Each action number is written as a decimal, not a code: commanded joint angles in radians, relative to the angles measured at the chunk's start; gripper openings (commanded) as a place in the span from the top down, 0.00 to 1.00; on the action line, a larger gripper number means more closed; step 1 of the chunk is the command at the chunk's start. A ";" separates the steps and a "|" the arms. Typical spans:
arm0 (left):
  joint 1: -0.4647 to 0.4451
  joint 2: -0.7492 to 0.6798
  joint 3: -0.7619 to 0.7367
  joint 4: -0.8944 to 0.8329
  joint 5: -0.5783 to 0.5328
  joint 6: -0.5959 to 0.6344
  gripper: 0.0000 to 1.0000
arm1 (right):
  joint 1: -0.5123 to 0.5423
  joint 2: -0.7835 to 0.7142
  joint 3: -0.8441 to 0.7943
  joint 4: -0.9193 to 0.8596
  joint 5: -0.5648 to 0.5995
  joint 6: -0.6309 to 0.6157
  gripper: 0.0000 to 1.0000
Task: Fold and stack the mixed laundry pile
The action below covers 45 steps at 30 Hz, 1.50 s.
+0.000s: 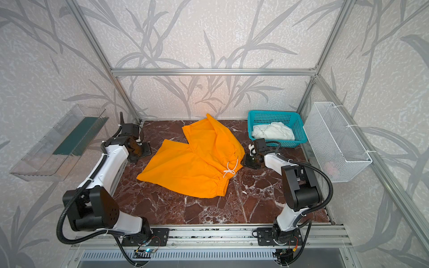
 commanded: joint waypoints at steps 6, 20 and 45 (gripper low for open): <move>-0.494 -0.152 -0.142 0.094 0.224 0.022 0.26 | 0.012 -0.013 0.009 0.021 -0.028 0.032 0.50; -1.065 0.032 -0.231 0.325 0.055 -0.215 0.25 | 0.028 -0.006 0.014 0.030 -0.018 0.050 0.50; -1.165 0.433 0.035 -0.007 -0.279 -0.415 0.66 | 0.058 -0.002 -0.038 0.100 -0.053 0.097 0.53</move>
